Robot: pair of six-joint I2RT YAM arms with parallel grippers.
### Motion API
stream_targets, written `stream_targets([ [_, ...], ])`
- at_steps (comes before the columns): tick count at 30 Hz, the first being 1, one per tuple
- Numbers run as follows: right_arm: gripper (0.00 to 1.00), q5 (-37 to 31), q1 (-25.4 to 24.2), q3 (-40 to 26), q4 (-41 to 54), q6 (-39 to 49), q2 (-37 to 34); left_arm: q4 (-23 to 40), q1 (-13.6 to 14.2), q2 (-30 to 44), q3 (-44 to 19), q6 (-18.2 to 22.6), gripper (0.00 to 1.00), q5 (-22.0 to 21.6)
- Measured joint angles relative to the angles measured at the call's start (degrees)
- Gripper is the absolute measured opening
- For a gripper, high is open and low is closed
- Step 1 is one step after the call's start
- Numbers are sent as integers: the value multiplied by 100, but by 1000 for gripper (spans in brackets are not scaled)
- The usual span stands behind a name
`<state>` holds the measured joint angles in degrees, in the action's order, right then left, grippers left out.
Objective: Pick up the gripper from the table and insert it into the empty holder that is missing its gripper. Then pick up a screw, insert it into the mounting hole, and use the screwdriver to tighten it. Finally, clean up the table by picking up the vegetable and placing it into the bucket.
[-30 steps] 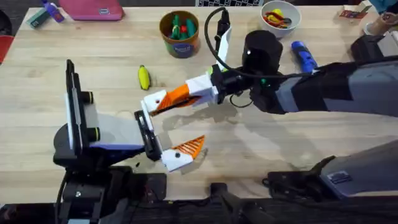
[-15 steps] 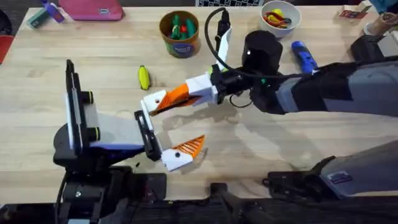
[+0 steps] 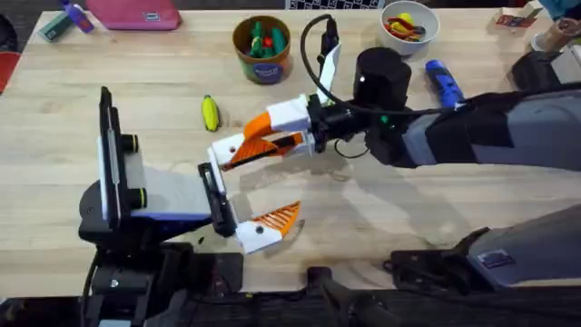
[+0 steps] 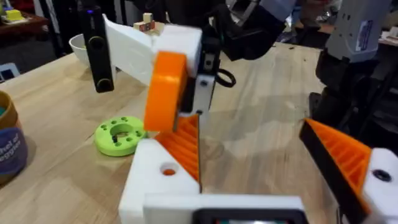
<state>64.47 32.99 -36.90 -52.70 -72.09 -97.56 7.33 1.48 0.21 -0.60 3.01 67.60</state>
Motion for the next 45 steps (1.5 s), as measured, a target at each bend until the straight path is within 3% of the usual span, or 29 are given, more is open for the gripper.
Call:
stream_targets([
  [3, 896, -75, 0, 2, -3, 6, -2, 0, 0, 0, 0, 2, 985, 19],
  [13, 921, -280, -97, 11, 435, 280, 135, 2, 0, 0, 0, 2, 985, 32],
  [16, 922, -386, -358, 10, 1436, 675, 633, 2, 0, 0, 0, 2, 985, 32],
  [20, 924, -688, -909, -146, 3706, 1574, 1595, 2, 0, 0, 0, 3, 985, 32],
  [25, 925, -1468, -1504, -1193, 7113, 3233, 2289, 2, 0, 0, 0, 2, 985, 32],
  [31, 923, -2740, -1565, -2943, 9627, 5235, 2231, 3, 0, 0, 0, 2, 985, 32],
  [37, 897, -4089, -1286, -4179, 11046, 6638, 1506, 3, 0, 0, 0, 2, 985, 32],
  [45, 848, -6000, -659, -5315, 11746, 7568, 142, 4, 0, 0, 0, 4, 985, 32],
])
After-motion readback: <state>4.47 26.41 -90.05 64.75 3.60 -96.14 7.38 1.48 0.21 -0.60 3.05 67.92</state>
